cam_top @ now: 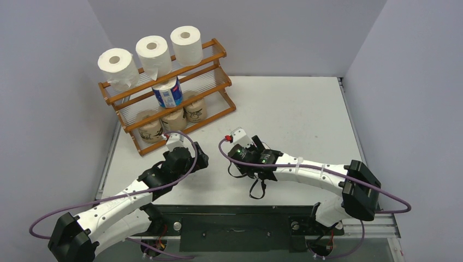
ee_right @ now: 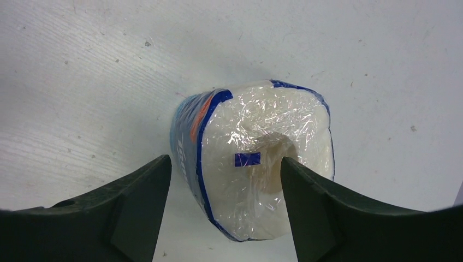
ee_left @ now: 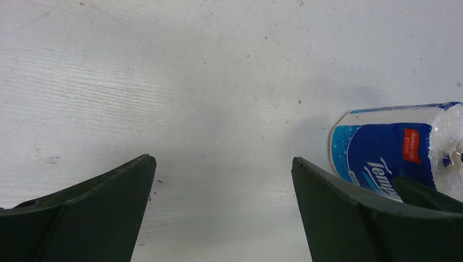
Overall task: Place and organize the paper towels onto the shelf
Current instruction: Pick up the paper towel from the center of the board.
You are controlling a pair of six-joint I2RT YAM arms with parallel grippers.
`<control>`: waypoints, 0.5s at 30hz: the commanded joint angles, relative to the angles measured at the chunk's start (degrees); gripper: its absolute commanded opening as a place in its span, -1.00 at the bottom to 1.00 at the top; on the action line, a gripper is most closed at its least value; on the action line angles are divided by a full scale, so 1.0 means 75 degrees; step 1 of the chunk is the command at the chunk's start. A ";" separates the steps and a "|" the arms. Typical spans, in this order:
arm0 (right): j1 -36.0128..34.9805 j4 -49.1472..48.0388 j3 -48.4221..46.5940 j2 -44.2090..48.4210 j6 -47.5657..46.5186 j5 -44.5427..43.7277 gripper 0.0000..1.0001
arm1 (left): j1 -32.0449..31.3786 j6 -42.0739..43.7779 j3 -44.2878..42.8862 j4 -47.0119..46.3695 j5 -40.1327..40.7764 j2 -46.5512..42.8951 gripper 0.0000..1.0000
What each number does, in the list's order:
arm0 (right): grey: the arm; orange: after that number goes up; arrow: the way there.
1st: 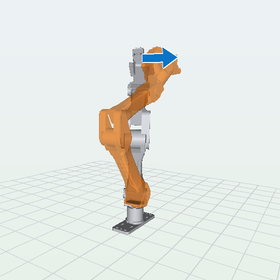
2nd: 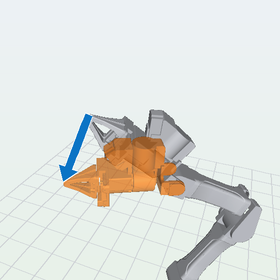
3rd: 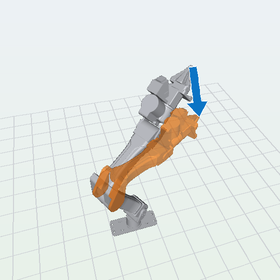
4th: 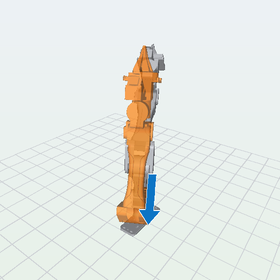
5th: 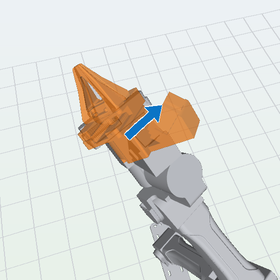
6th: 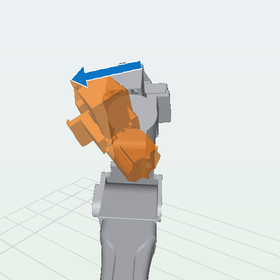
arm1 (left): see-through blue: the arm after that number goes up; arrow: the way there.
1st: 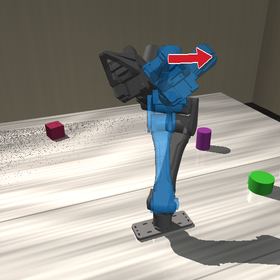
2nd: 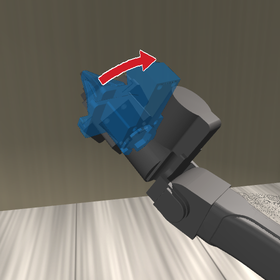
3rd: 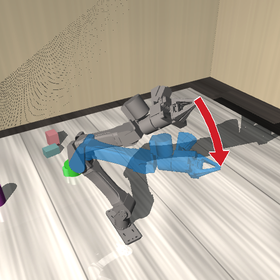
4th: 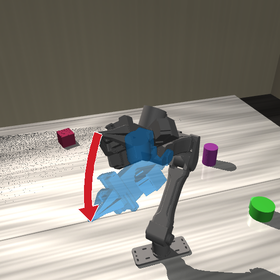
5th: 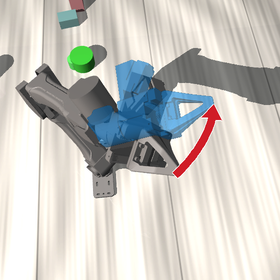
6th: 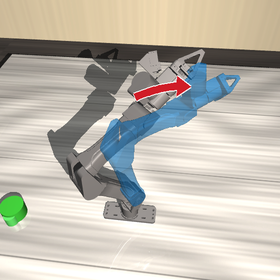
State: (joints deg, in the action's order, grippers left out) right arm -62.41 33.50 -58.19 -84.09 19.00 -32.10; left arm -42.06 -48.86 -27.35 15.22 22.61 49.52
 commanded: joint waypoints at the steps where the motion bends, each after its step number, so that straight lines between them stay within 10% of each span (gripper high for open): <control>1: -0.0069 -0.0268 -0.0243 0.0641 0.0179 0.0153 0.41 | 0.0013 0.0079 -0.0174 -0.0171 0.0045 -0.0104 0.91; 15: 0.1229 -0.2076 0.1695 0.3551 0.1988 -0.0001 0.54 | 0.0023 -0.1135 -0.0806 0.0640 0.0957 0.0063 0.93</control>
State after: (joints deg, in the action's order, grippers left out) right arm -59.44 24.88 -51.31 -63.22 25.80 -33.32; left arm -42.04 -54.00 -29.28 18.83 26.76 49.76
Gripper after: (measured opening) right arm 0.761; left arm 0.967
